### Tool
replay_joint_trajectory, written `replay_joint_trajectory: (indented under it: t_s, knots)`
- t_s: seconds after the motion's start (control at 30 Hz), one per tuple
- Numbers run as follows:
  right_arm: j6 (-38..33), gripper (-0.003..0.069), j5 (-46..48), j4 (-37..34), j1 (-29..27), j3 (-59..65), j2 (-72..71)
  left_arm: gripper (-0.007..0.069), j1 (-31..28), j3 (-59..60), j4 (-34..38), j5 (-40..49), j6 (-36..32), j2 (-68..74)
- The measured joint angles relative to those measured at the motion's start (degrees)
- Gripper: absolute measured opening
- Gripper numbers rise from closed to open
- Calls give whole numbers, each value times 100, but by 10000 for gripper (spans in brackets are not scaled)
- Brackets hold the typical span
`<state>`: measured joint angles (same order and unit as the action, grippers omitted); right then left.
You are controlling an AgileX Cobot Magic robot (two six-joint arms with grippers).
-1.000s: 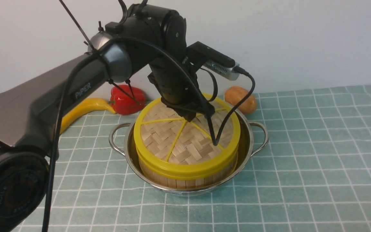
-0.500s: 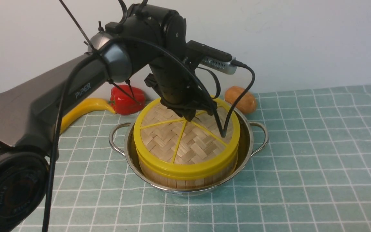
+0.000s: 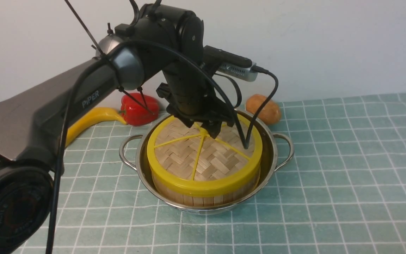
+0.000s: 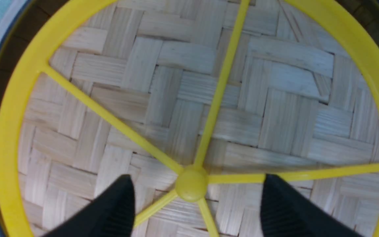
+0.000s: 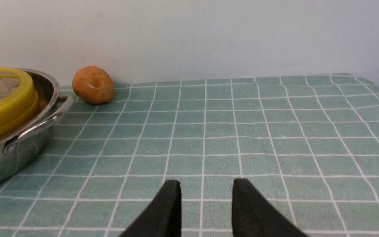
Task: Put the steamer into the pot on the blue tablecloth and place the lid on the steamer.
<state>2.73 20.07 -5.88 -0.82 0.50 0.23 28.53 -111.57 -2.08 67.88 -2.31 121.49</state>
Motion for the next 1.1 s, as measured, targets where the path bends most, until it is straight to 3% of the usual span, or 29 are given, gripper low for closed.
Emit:
replay_joint_trajectory:
  t_s: [0.13, 0.3, 0.47, 0.7, 0.77, 1.1]
  knots:
    - [0, 240, 0, 0, 0, 0, 0, 547, 0, 0, -157, 80, 0, -135]
    - [0, 240, 0, 0, 0, 0, 0, 525, 0, 0, -529, 84, 41, -541]
    - [0, 240, 0, 0, 0, 0, 0, 370, 0, 0, -779, 148, 178, -1190]
    - [0, 240, 0, 0, 0, 0, 0, 15, 0, 0, -1363, 167, 190, -2187]
    - [0, 240, -5, 0, 0, 0, 0, -20, 0, 0, -1462, 167, 197, -2568]
    - [0, 240, -16, 0, 0, 0, 0, -22, 0, -4, -1358, 169, 231, -3992]
